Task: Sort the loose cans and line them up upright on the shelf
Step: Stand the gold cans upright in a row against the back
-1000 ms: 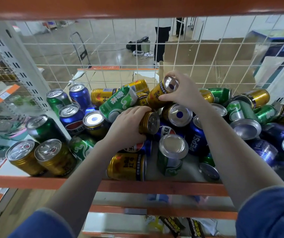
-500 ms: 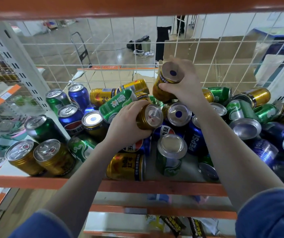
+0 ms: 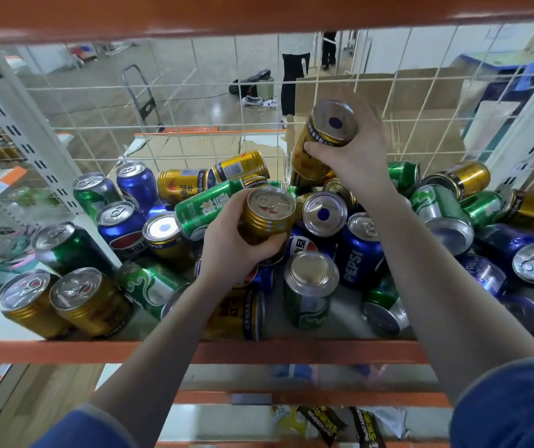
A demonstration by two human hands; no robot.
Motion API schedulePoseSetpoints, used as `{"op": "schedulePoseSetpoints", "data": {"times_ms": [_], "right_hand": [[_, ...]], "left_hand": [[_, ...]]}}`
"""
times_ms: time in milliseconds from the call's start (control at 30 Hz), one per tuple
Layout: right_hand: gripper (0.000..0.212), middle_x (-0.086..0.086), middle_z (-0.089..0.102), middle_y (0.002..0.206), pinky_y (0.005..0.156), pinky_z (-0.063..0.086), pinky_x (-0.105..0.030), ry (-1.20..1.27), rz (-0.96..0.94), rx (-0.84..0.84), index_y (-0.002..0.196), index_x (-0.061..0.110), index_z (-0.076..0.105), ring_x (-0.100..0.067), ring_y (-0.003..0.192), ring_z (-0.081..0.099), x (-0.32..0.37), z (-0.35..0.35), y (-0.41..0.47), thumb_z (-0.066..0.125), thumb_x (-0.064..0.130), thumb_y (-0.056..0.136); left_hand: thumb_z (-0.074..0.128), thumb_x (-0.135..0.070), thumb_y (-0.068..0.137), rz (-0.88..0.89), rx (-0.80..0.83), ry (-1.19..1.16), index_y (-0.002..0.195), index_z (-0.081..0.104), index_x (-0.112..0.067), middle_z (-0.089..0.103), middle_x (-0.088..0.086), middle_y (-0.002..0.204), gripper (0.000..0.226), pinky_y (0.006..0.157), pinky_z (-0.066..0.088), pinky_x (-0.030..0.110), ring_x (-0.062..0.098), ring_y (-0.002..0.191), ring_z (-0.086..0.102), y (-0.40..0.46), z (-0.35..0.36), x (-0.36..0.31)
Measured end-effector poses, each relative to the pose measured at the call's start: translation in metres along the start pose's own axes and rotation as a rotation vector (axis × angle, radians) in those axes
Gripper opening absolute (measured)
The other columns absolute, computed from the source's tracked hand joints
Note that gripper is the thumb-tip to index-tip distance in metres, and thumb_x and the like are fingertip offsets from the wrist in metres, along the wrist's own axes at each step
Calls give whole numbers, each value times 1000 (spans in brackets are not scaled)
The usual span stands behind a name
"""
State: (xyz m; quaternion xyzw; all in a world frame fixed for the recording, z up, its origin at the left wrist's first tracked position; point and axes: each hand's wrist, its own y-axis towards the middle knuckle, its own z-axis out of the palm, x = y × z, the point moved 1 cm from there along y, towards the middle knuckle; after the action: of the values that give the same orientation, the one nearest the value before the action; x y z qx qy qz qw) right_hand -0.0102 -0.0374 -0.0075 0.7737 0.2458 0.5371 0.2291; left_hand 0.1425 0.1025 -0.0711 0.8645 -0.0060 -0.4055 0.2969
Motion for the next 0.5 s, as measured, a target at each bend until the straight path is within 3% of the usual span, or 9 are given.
{"op": "schedulePoseSetpoints", "data": {"times_ms": [200,400,500], "right_hand": [[71,-9,45,124,83,31,3,-25,-22,-30,131,11,51,5,98,42,2,-7,-2,80,17,66],[67,-8,43,122,84,33,2,-39,-38,-40,127,11,53,-10,105,45,5,-11,-5,79,18,66],[63,-6,42,119,84,35,0,-44,-28,-67,122,9,55,-12,103,46,7,-15,-5,79,18,64]], "left_hand": [[67,-46,65,51,-70,-33,118,44,-31,51,-28,110,60,87,51,29,-1,104,53,-2,0,-1],[69,-38,67,111,-140,-76,120,45,-23,52,-18,111,60,87,51,42,16,106,56,0,-4,-7],[68,-37,68,153,-158,-77,119,43,-22,51,-15,110,59,88,50,39,16,104,55,6,-6,-17]]}}
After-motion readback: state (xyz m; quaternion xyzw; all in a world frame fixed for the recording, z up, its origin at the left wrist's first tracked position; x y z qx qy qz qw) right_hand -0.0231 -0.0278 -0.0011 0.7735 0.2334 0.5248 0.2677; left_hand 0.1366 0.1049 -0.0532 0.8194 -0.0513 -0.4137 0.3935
